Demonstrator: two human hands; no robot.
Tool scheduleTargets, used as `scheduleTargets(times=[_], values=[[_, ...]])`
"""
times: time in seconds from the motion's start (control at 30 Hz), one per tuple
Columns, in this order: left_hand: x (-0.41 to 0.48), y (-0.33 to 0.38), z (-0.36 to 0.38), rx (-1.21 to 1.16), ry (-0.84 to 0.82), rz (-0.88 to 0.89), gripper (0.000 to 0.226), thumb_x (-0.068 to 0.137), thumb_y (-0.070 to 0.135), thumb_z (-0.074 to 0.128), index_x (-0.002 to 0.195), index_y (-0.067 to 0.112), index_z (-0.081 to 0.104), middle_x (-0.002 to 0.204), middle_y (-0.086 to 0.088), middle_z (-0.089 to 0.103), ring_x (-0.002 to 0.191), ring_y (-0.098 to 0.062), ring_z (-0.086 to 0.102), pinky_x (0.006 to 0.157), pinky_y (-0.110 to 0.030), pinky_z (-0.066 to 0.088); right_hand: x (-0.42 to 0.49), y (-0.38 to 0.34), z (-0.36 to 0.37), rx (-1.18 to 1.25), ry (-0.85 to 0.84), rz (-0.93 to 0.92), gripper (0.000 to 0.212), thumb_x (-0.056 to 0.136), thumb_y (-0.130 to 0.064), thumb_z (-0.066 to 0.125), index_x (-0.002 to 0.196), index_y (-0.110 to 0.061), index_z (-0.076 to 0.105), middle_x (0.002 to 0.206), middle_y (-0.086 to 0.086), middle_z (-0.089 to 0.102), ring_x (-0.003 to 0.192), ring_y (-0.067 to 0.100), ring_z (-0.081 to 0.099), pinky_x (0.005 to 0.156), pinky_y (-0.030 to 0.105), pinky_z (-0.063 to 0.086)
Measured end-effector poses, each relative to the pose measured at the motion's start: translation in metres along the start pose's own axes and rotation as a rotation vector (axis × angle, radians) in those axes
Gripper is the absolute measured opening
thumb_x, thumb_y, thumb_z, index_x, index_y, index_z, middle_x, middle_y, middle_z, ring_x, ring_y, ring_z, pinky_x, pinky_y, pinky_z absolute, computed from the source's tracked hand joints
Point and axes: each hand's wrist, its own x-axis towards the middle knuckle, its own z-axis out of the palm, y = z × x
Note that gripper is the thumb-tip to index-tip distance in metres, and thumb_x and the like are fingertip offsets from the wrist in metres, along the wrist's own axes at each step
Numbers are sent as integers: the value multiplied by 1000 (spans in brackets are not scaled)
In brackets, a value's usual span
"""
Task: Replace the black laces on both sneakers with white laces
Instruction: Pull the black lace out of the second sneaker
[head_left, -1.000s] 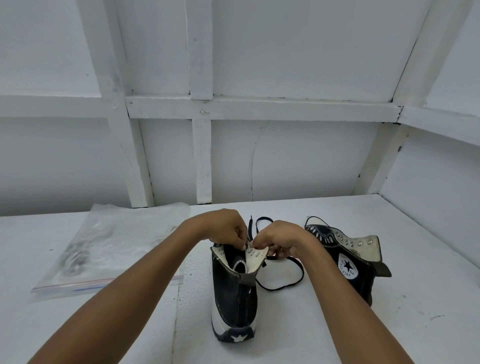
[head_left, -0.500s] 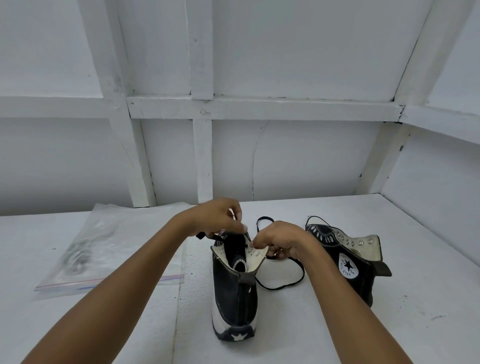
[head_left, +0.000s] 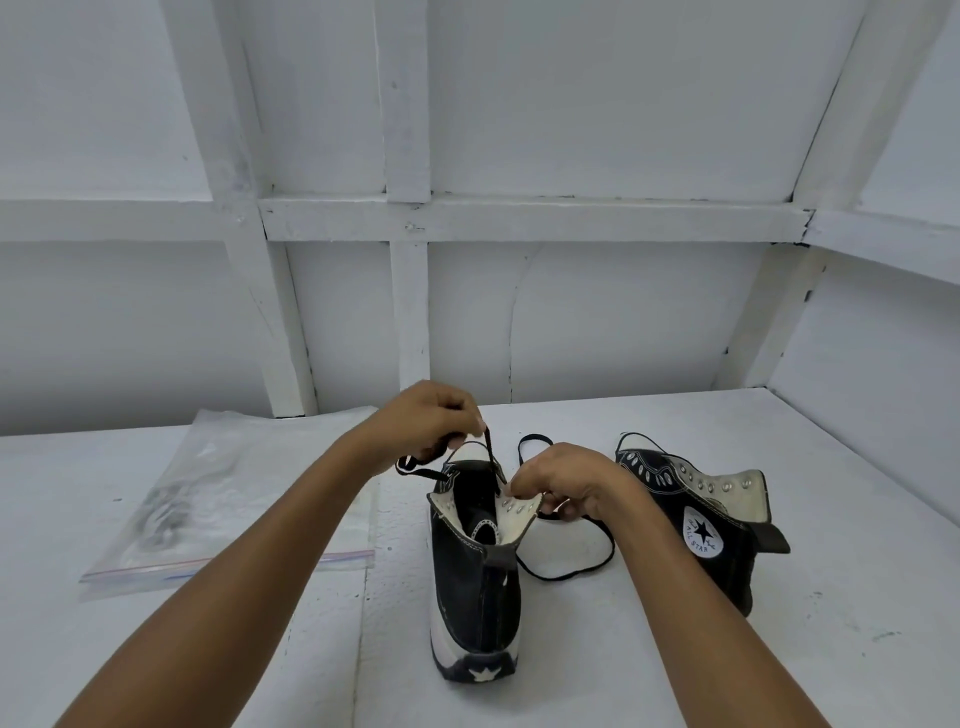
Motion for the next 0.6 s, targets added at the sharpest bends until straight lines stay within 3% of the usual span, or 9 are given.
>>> scheduleTargets(times=[0.17, 0.33, 0.47, 0.6], values=[[-3, 1, -16, -349, 358, 24, 11, 91, 6, 60, 82, 3, 65, 59, -8, 53, 43, -14, 31, 43, -22, 24, 3, 0, 0, -22, -5, -8, 12, 82, -15, 72, 73, -11, 64, 73, 1, 59, 49, 10, 45, 47, 21, 23], [-2, -2, -24, -344, 582, 17, 14, 91, 9, 63, 77, 6, 63, 61, -6, 60, 44, -16, 41, 45, -25, 36, 3, 0, -1, -25, -15, -11, 16, 83, -15, 72, 69, -13, 64, 72, 0, 60, 48, 10, 45, 47, 20, 23], [3, -15, -25, -108, 600, -89, 14, 91, 20, 64, 82, 9, 65, 71, -2, 70, 63, -18, 60, 61, -30, 46, 1, 0, -1, -37, -21, -17, 16, 83, -16, 71, 69, -14, 64, 68, -2, 60, 49, 10, 45, 47, 19, 25], [5, -36, -25, 445, 461, -348, 30, 88, 39, 65, 105, 15, 56, 102, 2, 59, 99, -22, 57, 92, -41, 48, 0, -2, -1, -42, -13, -19, 14, 82, -14, 70, 71, -12, 62, 66, -1, 56, 49, 11, 44, 45, 18, 25]])
